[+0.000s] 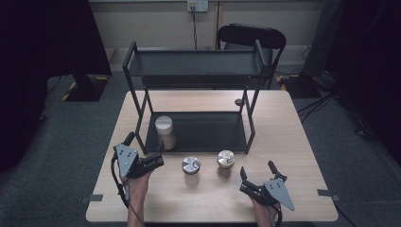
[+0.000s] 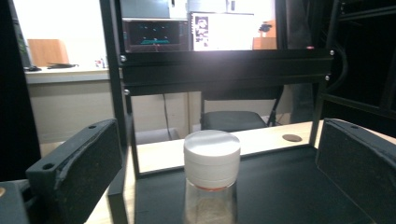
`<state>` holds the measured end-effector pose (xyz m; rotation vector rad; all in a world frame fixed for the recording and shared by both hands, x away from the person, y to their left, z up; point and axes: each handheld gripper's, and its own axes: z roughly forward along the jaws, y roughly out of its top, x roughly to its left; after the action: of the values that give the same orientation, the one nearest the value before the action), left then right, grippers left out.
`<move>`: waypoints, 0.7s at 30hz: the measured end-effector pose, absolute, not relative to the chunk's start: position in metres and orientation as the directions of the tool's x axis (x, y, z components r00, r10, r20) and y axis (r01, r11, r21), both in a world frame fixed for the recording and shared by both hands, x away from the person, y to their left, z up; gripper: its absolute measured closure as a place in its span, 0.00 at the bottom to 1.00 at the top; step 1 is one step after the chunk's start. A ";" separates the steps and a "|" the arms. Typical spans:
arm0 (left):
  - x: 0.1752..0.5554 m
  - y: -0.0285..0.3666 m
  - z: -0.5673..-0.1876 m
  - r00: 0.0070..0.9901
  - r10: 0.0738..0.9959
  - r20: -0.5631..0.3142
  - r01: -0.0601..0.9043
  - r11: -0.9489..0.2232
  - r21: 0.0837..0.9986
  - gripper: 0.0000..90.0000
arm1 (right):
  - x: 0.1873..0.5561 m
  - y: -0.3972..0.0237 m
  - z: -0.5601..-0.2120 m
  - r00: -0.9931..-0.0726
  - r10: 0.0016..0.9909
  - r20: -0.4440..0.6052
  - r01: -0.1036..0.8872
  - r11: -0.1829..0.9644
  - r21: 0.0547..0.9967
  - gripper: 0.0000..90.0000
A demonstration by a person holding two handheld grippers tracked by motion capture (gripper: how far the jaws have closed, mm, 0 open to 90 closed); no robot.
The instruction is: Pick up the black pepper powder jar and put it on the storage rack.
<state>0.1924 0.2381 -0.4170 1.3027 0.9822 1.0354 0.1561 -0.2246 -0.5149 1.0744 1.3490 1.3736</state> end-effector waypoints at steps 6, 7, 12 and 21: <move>0.183 0.240 -0.422 0.246 0.969 0.002 -0.056 0.012 0.998 0.00 | 0.156 -0.225 -0.515 -0.214 0.977 -0.010 -0.027 0.004 1.000 0.01; 0.181 0.241 -0.423 0.245 0.969 0.005 -0.058 0.009 0.998 0.00 | 0.156 -0.225 -0.515 -0.214 0.977 -0.010 -0.027 0.004 1.000 0.01; 0.175 0.243 -0.434 0.252 0.968 0.006 -0.084 0.016 0.996 0.00 | 0.156 -0.224 -0.515 -0.213 0.977 -0.009 -0.027 0.004 1.000 0.01; 0.164 0.244 -0.452 0.253 0.967 0.021 -0.091 0.003 0.996 0.00 | 0.156 -0.225 -0.515 -0.214 0.977 -0.009 -0.027 0.004 1.000 0.01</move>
<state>0.1641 0.2443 -0.4515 1.2602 0.9500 1.0664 0.1561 -0.2246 -0.5149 1.0744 1.3489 1.3737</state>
